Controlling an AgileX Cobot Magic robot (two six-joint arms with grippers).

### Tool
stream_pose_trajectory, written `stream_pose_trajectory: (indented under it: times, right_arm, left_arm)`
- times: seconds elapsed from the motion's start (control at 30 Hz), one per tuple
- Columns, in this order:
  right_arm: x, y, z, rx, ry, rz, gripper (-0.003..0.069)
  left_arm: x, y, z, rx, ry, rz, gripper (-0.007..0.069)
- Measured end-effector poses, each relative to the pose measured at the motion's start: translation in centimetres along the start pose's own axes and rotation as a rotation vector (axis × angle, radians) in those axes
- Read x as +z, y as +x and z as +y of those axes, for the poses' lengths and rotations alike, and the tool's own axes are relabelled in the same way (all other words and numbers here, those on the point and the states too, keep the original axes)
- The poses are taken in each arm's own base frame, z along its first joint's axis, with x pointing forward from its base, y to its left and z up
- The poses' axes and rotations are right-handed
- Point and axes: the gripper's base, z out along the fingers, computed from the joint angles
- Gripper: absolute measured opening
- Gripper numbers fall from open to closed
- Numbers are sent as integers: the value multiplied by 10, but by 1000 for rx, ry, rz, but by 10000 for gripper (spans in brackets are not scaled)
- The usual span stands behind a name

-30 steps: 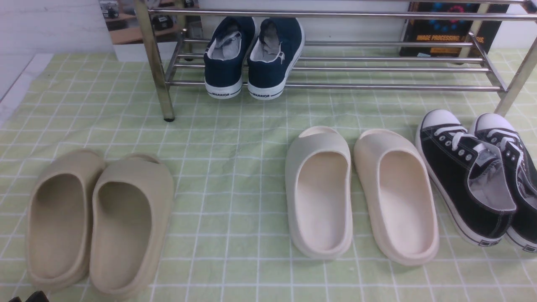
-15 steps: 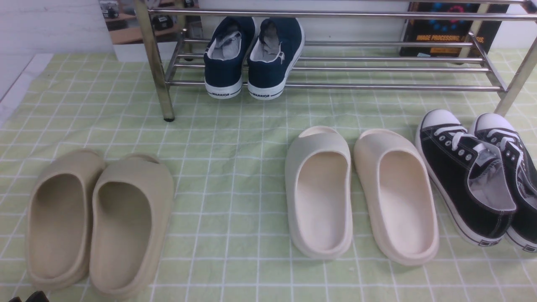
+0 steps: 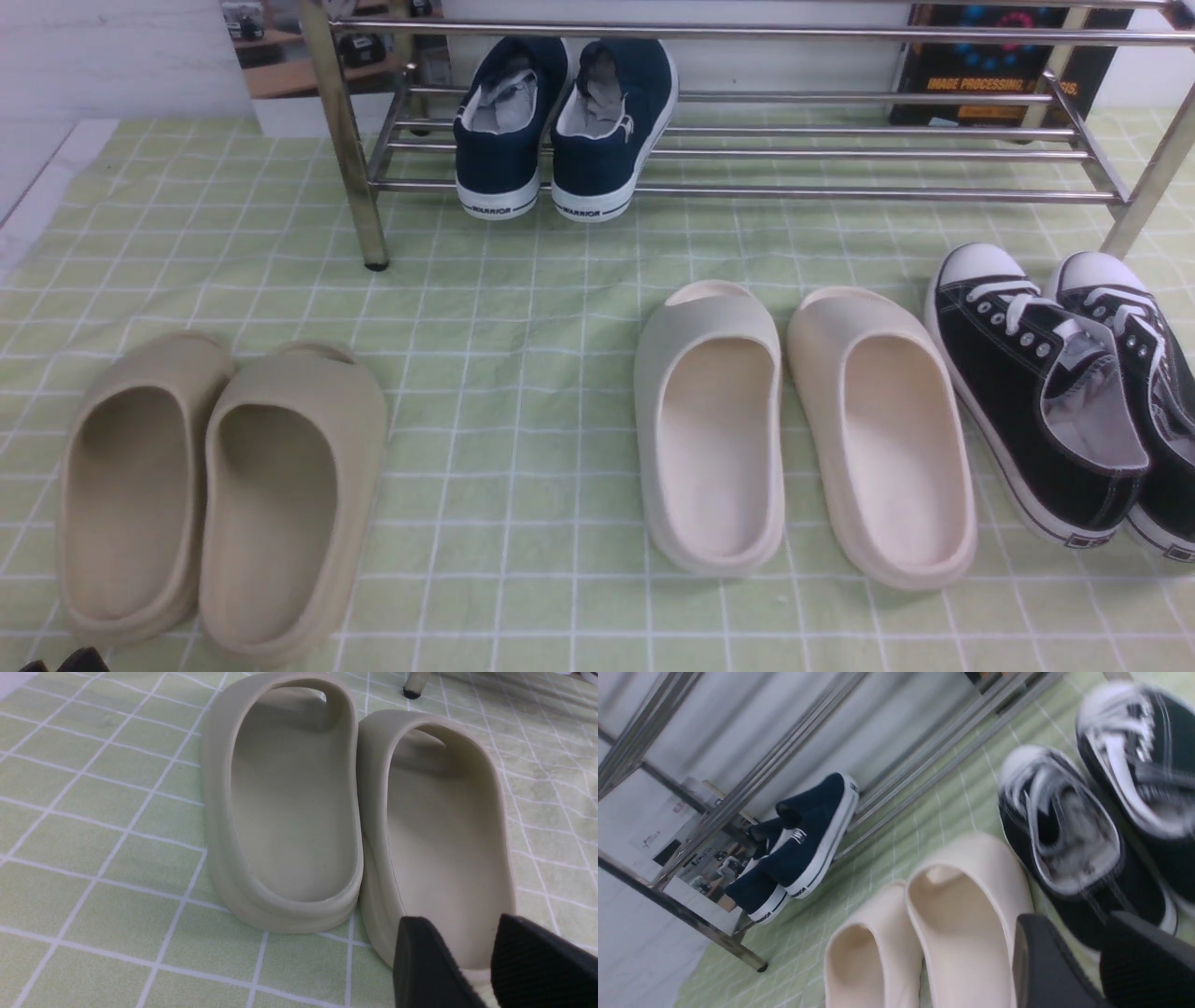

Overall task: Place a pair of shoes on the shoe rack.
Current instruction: Use the right arm to grab the shoe closest to it

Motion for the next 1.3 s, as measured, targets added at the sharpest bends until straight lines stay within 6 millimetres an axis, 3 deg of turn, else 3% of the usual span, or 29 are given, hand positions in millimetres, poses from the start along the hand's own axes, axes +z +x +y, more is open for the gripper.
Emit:
stream_pose_trajectory:
  times: [0.03,0.13,0.17,0.27,0.4,0.57,0.7,0.77,0.83,0.87,0.97,1.07,1.13,1.3]
  right_arm:
    - [-3,-18,13,-139,-16,-38,180]
    - [-2,-41,30,-293,-10,-46,119]
    - [3,-57,41,-406,9,-22,58]
    - [19,-79,55,-527,55,67,1]
    - [50,-109,69,-665,147,280,-3]
    - [92,-121,69,-679,243,587,-3]
    - [137,-118,68,-638,269,837,-3]
    - [148,-115,68,-629,267,895,-3]
    - [180,-102,70,-629,256,1042,-3]
    - [180,-104,71,-629,255,1040,-3]
    - [215,-84,73,-677,249,1165,1]
    - [234,-65,68,-711,261,1236,17]
    - [250,-45,56,-704,280,1308,78]
    - [272,-21,38,-696,310,1341,279]
  left_arm:
    - [0,0,0,0,0,0,237]
    - [0,0,0,0,0,0,237]
    - [0,0,0,0,0,0,237]
    - [0,0,0,0,0,0,237]
    - [0,0,0,0,0,0,237]
    - [0,0,0,0,0,0,237]
    - [0,0,0,0,0,0,237]
    - [0,0,0,0,0,0,237]
    - [0,0,0,0,0,0,237]
    - [0,0,0,0,0,0,237]
    - [0,0,0,0,0,0,237]
    - [0,0,0,0,0,0,237]
    - [0,0,0,0,0,0,237]
    - [0,0,0,0,0,0,237]
